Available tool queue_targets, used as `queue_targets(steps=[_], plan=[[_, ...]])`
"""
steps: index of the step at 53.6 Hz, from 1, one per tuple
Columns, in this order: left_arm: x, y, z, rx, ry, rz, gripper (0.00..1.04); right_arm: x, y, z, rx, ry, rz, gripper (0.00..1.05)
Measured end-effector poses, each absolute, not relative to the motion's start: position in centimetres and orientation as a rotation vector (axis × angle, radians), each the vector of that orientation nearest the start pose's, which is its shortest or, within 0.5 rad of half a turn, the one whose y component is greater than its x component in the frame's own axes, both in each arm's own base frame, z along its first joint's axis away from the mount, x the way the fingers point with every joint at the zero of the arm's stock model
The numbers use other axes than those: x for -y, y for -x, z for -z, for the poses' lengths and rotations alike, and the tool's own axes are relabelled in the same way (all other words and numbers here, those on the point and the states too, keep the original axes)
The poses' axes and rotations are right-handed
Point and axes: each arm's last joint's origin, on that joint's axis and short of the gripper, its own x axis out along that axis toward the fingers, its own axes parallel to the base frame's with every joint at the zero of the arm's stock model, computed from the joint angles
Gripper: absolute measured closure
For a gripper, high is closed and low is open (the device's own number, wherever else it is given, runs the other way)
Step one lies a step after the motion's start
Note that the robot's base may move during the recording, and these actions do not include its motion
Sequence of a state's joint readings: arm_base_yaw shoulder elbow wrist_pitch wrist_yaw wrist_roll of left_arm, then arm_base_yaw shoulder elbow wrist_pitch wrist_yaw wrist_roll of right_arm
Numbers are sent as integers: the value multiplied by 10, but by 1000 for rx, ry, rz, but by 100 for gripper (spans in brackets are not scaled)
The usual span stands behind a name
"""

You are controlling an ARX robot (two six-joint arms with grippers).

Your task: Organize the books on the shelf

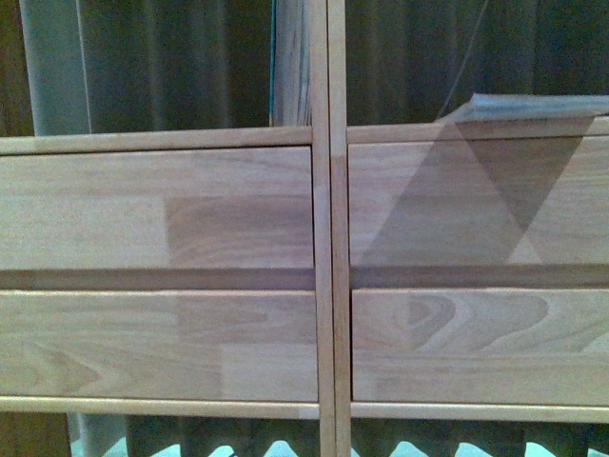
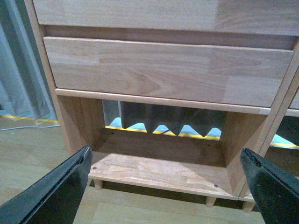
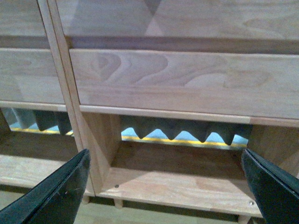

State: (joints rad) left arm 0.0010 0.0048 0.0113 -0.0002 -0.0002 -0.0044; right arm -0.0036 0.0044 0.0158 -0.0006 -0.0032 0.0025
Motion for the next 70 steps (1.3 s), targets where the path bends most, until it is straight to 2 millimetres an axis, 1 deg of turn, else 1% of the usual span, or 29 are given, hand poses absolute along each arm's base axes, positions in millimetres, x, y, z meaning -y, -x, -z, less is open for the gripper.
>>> queue_targets(steps=[25,27,29,31,34,36,37,39,40,42,43,44,47,49,50,53,56,57,61,69,70], plan=[[0,-97,-167,6,4,-1,7,0,-97,-168,10,-3,0,7],[0,-97,-167,6,4,-1,7,0,-97,-168,-11,-23,-30,7],[0,-97,-167,6,4,-1,7,1,-98,-169,-64,-93,-83,7],[0,-97,-167,6,4,-1,7,1,-99,-173,-82,-148,-114,7],[0,-97,-167,6,4,-2,7,1,-103,-191,-67,-242,-128,7],[0,-97,-167,6,4,0,7,0,-106,-210,-25,-291,-141,7],[0,-97,-167,6,4,-1,7,0,-107,-215,-14,-303,-147,7],[0,-97,-167,6,4,-2,7,-1,-112,-235,30,-352,-169,7],[0,-97,-167,6,4,-1,7,-2,-116,-247,51,-379,-182,7],[0,-97,-167,6,4,-1,7,-4,-124,-261,70,-434,-196,7],[0,-97,-167,6,4,-1,7,-4,-126,-265,75,-442,-200,7],[0,-97,-167,6,4,-2,7,-5,-133,-273,82,-478,-208,7],[0,-97,-167,6,4,-1,7,-7,-153,-283,80,-565,-204,7],[0,-97,-167,6,4,-1,7,-7,-168,-286,69,-630,-193,7],[0,-97,-167,6,4,-2,7,-7,-172,-286,64,-647,-190,7],[0,-97,-167,6,4,-1,7,-7,-198,-285,23,-759,-162,7],[0,-97,-167,6,4,-1,7,-9,-225,-277,-26,-877,-115,7],[0,-97,-167,6,4,-2,7,-10,-227,-277,-30,-886,-111,7],[0,-97,-167,6,4,-2,7,-14,-252,-267,-62,-987,-61,7],[0,-97,-167,6,4,-1,7,-22,-282,-263,-53,-1097,-13,7],[0,-97,-167,6,4,-1,7,-22,-283,-263,-53,-1100,-12,7]])
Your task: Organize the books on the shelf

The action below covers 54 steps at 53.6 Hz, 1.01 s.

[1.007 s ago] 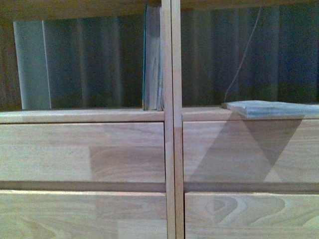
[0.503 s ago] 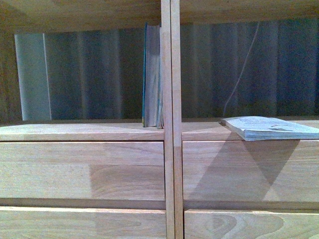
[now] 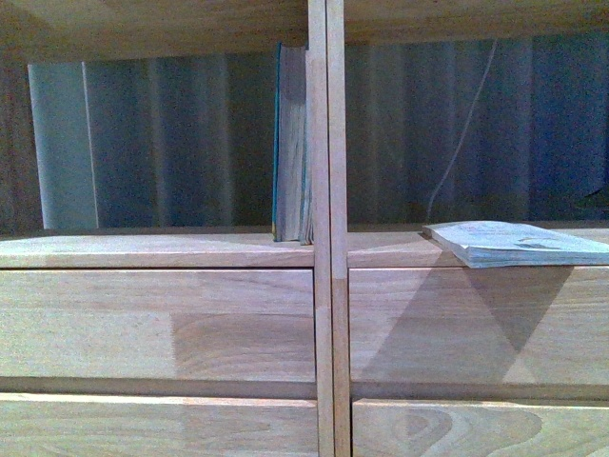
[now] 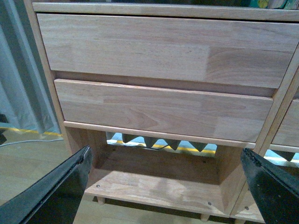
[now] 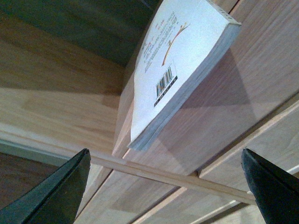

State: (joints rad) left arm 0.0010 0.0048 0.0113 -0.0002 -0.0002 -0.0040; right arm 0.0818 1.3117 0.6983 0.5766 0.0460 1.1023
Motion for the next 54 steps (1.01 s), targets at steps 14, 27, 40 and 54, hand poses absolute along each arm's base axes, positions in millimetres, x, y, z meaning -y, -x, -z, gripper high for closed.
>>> queue_targets(steps=[14,27,40,54], plan=[[0,-97,-167,6,4,-1,7,-27,-324,-263,-60,-1165,38,7],[0,-97,-167,6,4,-1,7,-27,-351,-266,-51,-1183,52,7],[0,-97,-167,6,4,-1,7,-29,-371,-269,-60,-1213,40,7],[0,-97,-167,6,4,-2,7,-29,-391,-276,-64,-1210,61,41]])
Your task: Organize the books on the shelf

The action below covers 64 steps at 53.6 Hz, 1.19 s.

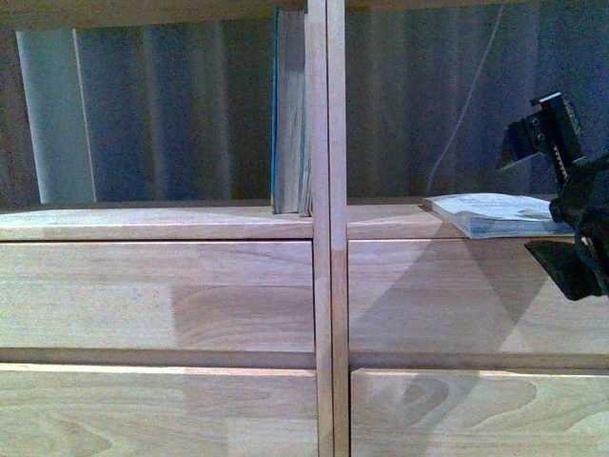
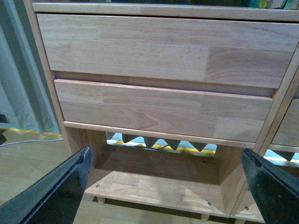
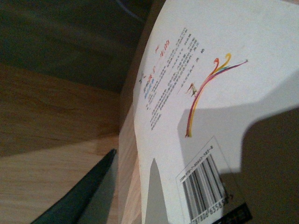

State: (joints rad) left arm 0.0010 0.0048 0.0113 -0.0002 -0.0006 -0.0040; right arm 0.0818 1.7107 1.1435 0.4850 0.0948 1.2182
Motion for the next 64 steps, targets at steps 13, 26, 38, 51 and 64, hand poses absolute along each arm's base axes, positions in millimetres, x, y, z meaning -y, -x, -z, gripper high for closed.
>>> queue_targets(steps=[13,26,38,51,64], plan=[[0,-97,-167,6,4,-1,7,-22,-397,-270,-67,-1212,85,78],[0,-97,-167,6,4,-1,7,-11,-377,-269,-31,-1265,24,97],[-6,-104,-176,-17,109,181,7,0,-350,-291,30,-1293,-71,97],[-25,-137,-245,92,178,285,7,0,-321,-335,122,-1286,-270,97],[-24,-184,-298,69,350,509,7,-3,-302,-356,192,-1277,-418,97]])
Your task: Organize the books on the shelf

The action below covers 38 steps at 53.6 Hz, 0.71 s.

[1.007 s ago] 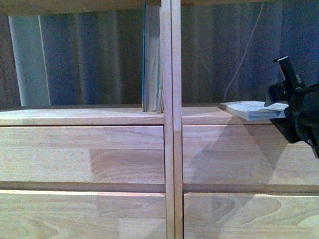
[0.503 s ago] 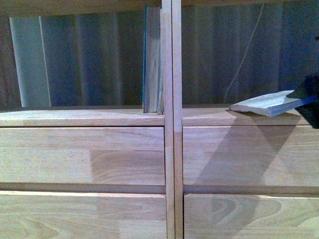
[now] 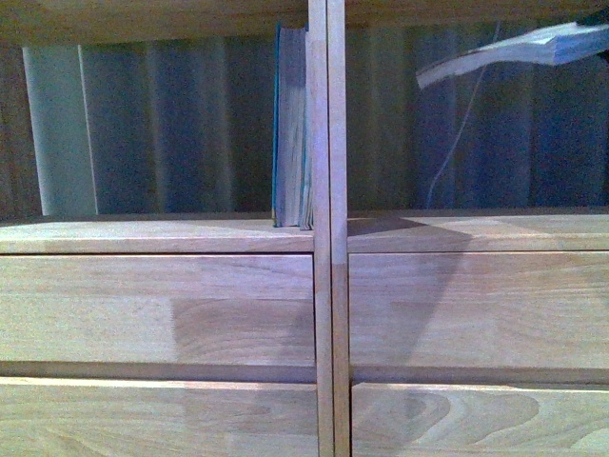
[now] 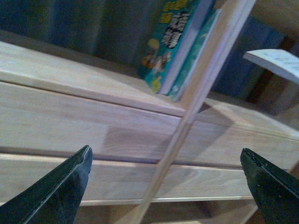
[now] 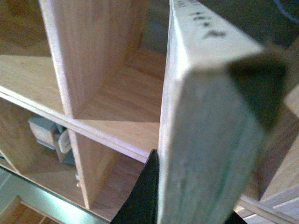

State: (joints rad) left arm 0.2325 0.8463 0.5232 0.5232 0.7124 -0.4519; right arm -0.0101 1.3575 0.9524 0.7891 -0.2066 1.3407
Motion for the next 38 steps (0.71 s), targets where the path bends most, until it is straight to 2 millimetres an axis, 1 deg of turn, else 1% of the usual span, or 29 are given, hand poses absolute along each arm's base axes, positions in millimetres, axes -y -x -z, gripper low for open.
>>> queue_targets(steps=[2,7,10,13,17,24,29,38], plan=[[-21,-190,-305,67,375,548,7,-4,-299,-357,198,-1281,-438,97],[-7,-213,-329,76,460,689,7,-9,-290,-363,219,-1279,-529,98],[-1,-220,-338,87,483,733,7,-11,-287,-366,226,-1272,-568,98],[11,-232,-351,105,532,793,7,-17,-283,-371,228,-1257,-630,98],[27,-247,-364,115,581,860,7,-26,-279,-375,224,-1246,-691,98],[51,-264,-372,117,632,921,7,-38,-276,-376,206,-1244,-746,98],[65,-273,-373,114,659,962,7,-47,-274,-377,195,-1245,-784,98],[87,-281,-377,111,691,1035,7,-66,-269,-378,163,-1244,-861,98]])
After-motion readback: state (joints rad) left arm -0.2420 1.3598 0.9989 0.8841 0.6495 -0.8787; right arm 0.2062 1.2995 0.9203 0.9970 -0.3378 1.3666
